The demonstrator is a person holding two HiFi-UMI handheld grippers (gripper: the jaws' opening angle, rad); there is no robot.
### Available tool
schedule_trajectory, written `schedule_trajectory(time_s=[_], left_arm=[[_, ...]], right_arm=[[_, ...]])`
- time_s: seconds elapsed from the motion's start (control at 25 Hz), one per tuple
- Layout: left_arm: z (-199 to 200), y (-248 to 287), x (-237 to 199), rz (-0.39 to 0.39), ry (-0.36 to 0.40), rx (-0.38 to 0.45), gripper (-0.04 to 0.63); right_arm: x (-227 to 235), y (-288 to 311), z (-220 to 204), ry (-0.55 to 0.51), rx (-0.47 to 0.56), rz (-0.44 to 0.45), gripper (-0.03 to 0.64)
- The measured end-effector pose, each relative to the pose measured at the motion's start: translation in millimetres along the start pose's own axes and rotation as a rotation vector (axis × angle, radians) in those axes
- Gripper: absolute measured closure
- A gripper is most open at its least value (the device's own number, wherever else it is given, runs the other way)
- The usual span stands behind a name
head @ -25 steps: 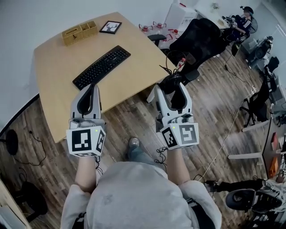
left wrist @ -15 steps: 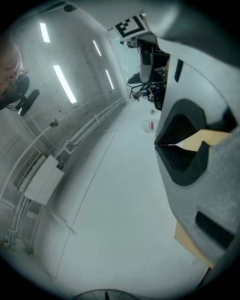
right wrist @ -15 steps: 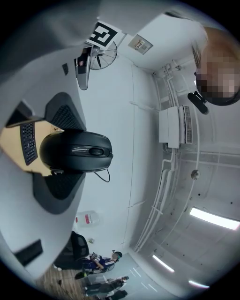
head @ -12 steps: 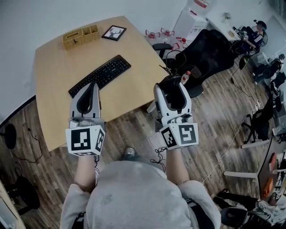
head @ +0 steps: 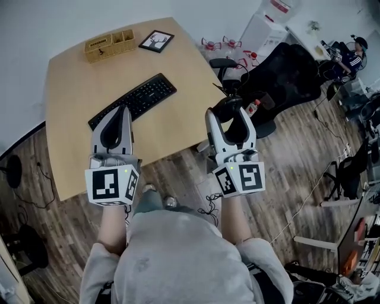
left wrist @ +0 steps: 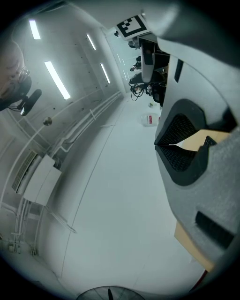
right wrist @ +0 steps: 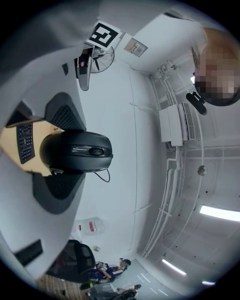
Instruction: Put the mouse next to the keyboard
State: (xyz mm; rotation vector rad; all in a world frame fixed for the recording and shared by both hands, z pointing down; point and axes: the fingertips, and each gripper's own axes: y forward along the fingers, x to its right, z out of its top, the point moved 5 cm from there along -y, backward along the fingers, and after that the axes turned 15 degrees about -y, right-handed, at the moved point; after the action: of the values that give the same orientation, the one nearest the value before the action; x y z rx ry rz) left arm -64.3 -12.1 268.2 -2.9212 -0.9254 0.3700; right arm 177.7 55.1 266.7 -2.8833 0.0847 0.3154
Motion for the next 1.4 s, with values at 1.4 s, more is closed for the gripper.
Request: schedule_trajectory(time_s=[1.4], left_arm=[[-25.3, 193.7, -141.7, -0.043, -0.041, -0.088, 0.586]], right_arm=[[8.0, 220.4, -88.2, 0.033, -0.106, -0.063, 0.368]])
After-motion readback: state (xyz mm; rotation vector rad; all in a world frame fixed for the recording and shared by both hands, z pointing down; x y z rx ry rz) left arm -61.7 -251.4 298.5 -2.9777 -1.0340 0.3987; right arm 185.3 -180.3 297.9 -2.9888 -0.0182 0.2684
